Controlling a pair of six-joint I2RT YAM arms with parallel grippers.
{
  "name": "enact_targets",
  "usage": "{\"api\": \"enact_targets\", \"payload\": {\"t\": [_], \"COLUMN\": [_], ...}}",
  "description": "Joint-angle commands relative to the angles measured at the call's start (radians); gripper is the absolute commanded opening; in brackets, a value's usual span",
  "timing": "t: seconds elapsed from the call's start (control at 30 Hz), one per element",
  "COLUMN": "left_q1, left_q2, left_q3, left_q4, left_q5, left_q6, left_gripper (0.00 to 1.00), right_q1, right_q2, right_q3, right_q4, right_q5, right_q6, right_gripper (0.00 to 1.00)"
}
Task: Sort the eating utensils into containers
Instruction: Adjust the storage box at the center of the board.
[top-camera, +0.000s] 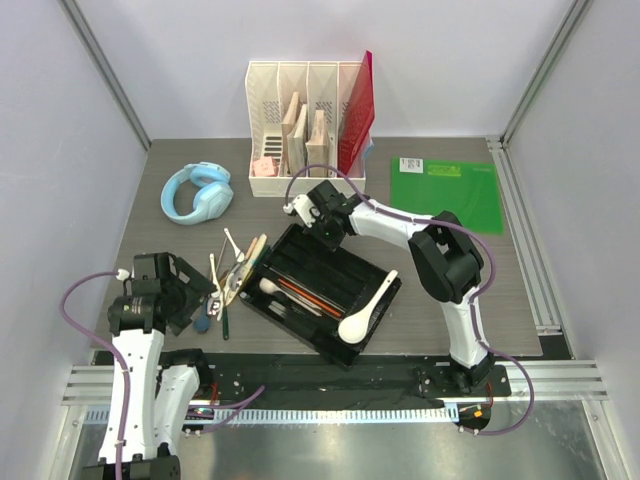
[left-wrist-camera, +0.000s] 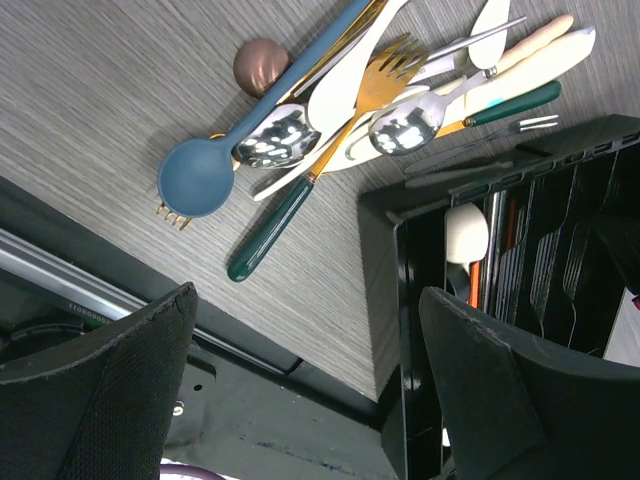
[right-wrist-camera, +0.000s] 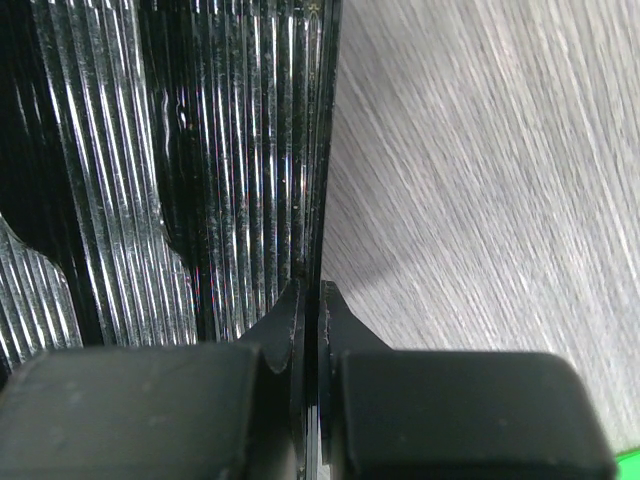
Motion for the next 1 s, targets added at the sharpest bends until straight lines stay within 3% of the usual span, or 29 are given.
{"api": "enact_targets", "payload": {"t": [0.0, 0.5, 0.7, 0.97], "left_q1": [-0.003, -0.003, -0.001, -0.001], "left_q2": [0.002, -0.003, -0.006, -0.014], "left_q3": [0.013, 0.048, 0.043, 0.025], "left_q4": [-0.014, -0.109, -0.125, -0.12], "left_q5": [0.022, 0.008, 0.012, 0.011], "left_q6": [0.022, 0.075, 0.083, 0.082], "left_gripper": [0.91, 0.91, 0.91, 0.91], "right_q1": [-0.018, -0.124, -0.147, -0.129], "right_q2": [-0.046, 0.052, 0.122, 0.144], "right_q3": [-0.032, 0.104, 0.218, 0.252], "right_q4": [0.081, 0.17, 0.162, 0.156], "right_q5": [-0.028, -0.204, -0.25, -0.39], "right_q6": [-0.205, -0.403, -0.409, -0.417], "right_gripper": [0.01, 0.01, 0.01, 0.01]}}
